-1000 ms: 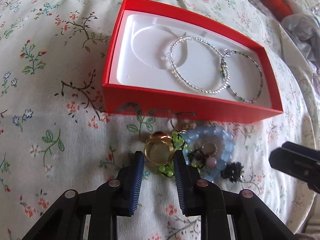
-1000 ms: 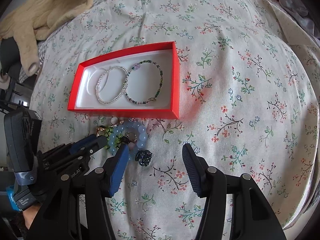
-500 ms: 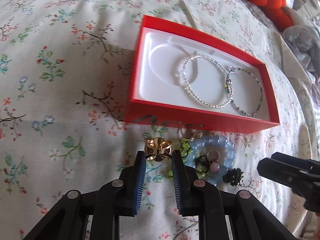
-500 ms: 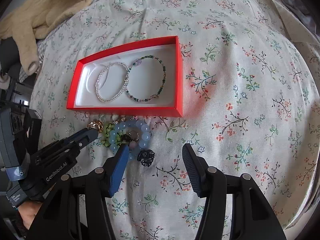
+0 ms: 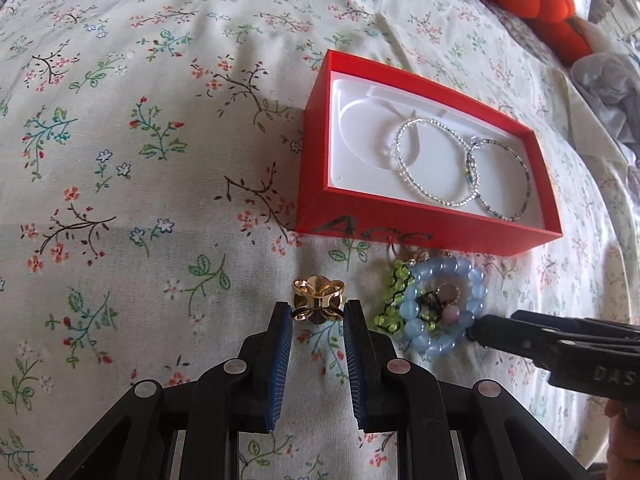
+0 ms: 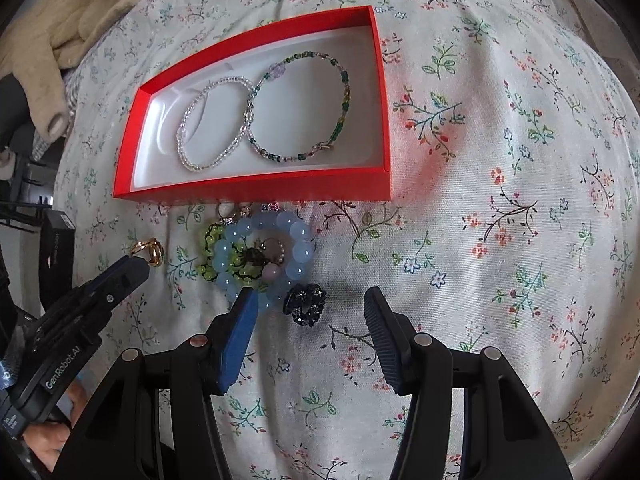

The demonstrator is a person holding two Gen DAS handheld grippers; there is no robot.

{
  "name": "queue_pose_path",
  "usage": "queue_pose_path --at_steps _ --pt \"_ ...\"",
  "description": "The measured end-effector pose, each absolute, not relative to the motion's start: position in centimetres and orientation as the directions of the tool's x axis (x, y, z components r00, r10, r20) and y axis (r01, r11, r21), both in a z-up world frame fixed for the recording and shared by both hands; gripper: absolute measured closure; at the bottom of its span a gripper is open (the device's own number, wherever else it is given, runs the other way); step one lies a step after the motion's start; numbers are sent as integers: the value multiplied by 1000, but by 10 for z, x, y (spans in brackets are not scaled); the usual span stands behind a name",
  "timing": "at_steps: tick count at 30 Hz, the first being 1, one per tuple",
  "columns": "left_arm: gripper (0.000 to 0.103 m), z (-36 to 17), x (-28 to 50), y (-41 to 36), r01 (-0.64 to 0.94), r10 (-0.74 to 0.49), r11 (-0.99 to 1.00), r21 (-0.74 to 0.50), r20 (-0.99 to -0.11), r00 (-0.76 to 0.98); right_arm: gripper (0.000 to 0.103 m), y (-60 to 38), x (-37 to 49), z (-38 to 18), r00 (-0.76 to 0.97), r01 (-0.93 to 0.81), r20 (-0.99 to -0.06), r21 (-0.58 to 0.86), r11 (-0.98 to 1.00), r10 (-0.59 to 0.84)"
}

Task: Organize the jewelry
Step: 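Lift the gold ring with the left gripper while the right gripper grasps the black flower charm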

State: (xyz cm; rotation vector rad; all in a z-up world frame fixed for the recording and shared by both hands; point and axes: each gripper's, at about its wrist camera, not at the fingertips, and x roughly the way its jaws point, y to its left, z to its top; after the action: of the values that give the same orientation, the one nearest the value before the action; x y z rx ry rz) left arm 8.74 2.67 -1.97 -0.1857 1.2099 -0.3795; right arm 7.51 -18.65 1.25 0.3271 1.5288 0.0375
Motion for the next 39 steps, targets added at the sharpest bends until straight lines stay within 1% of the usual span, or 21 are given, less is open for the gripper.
queue_pose_path --at_steps 2,9,11,12,27,33,34,35,39 --pt "83 -19 87 28 186 -381 923 -338 -875 300 52 -185 75 10 46 183 -972 234 955 229" --pt "83 -18 87 30 177 -377 925 -337 -877 299 67 -182 75 7 46 161 -978 206 965 201" --pt "83 -18 87 30 173 -375 925 -337 -877 299 78 -181 75 7 46 153 -979 205 967 200" --pt "83 -18 88 30 172 -375 926 -338 -877 299 80 -181 75 7 46 148 -978 209 967 205" --pt "83 -1 84 34 165 -395 919 -359 -848 353 80 -188 67 38 140 128 -971 211 969 193" --pt "83 17 83 32 176 -428 903 -391 -797 426 80 -196 67 57 204 145 -956 244 959 213" --pt "91 20 83 31 181 -435 900 -396 -788 436 80 -198 68 60 217 148 -952 251 957 216" --pt "103 22 84 30 189 -445 895 -404 -779 442 80 -200 69 64 234 151 -946 262 953 223" --pt "103 28 90 25 200 -448 893 -404 -750 487 80 -202 76 75 279 153 -930 288 946 238"
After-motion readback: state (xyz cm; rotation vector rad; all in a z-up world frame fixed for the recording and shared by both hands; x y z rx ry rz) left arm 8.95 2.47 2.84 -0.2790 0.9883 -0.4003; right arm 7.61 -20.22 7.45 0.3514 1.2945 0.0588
